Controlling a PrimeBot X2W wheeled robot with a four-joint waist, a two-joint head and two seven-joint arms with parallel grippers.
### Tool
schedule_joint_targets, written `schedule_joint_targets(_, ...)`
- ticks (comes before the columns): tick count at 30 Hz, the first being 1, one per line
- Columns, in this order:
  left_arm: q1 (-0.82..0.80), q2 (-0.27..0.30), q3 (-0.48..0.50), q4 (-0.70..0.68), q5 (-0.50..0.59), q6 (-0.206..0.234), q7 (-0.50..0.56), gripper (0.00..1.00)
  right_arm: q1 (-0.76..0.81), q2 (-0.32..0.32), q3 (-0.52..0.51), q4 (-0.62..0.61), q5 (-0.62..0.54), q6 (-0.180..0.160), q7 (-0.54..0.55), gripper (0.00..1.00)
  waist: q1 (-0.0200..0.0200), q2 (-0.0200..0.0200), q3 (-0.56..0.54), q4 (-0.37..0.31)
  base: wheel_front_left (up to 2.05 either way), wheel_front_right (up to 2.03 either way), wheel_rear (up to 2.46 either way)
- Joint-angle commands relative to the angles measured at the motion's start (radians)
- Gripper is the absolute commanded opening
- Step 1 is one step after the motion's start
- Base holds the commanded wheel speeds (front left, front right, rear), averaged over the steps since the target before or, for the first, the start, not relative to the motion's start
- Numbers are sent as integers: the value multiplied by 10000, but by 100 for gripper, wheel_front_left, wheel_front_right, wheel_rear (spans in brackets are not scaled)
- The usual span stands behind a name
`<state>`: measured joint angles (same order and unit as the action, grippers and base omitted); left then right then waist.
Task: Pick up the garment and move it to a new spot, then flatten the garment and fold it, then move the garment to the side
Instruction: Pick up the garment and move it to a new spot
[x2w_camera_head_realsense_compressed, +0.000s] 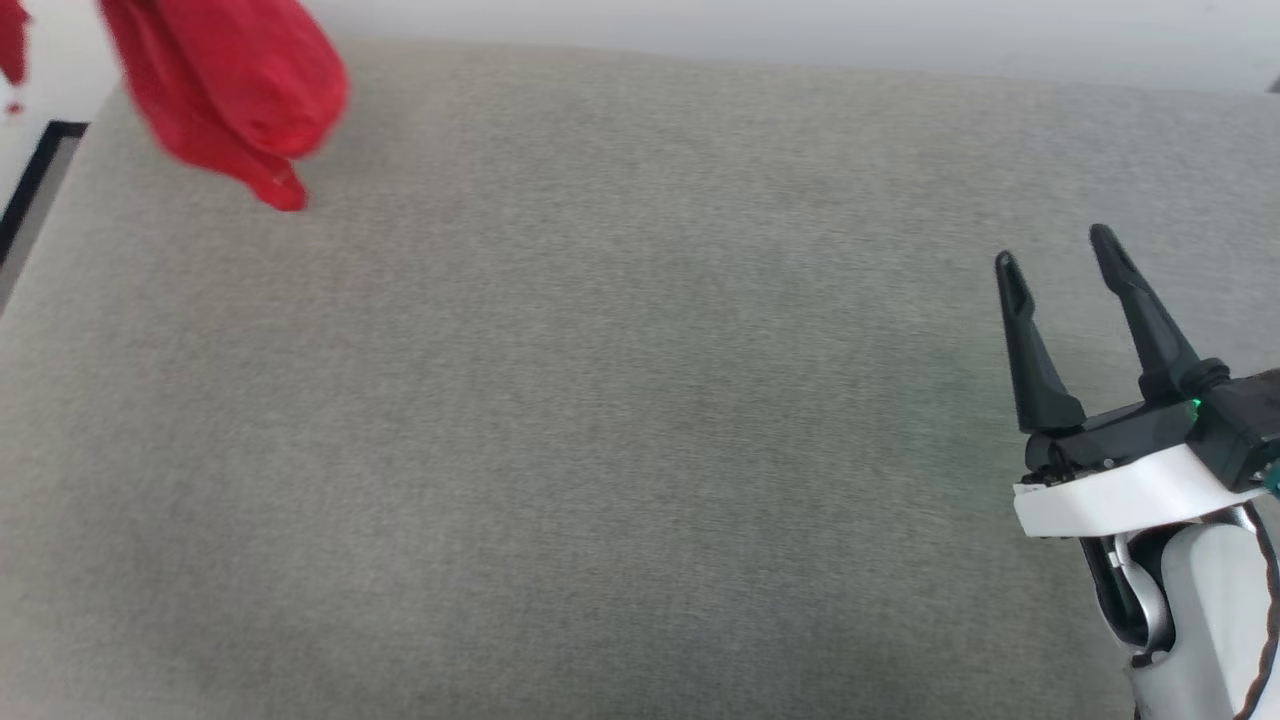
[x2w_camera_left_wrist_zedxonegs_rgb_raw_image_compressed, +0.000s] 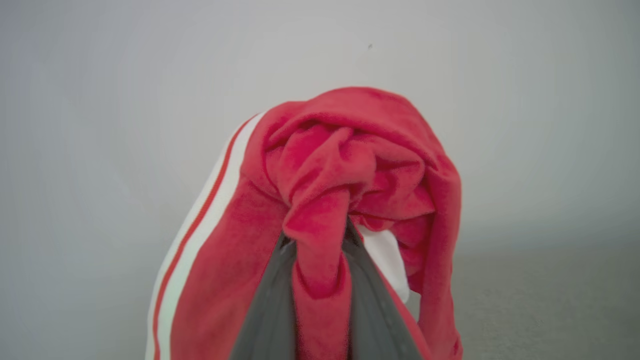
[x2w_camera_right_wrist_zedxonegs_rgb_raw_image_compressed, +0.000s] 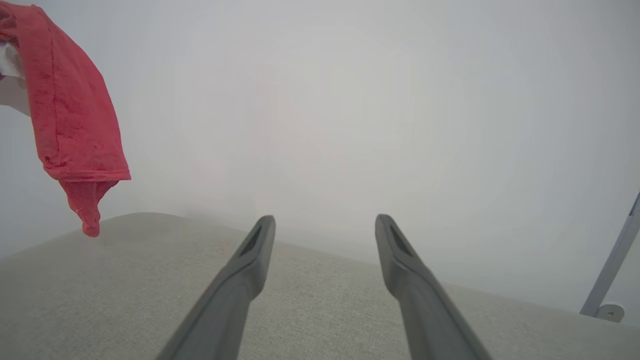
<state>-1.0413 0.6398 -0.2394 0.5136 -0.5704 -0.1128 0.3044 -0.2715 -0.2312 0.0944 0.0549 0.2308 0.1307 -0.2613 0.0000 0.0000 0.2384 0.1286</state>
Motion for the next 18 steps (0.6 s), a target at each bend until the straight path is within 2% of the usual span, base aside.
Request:
schedule_joint_targets(1,173,27,-19,-239,-119,69,112,0,116,52,-21,-35,44,2,-50,100,0,0,-25,-185,0,0,0)
schedule_joint_targets(12,2437,38,-607,-5788,-613,1149,2620,0,398,537,-529,-304,8,2,-53,100,0,0,-71,-1459,0,0,0)
schedule_joint_targets(18,3199,-90,-1330,-7442,-745,1214,3433,0,611,720,-701,-351,51,2,-54,100,0,0,-88,-2058,0,0,0)
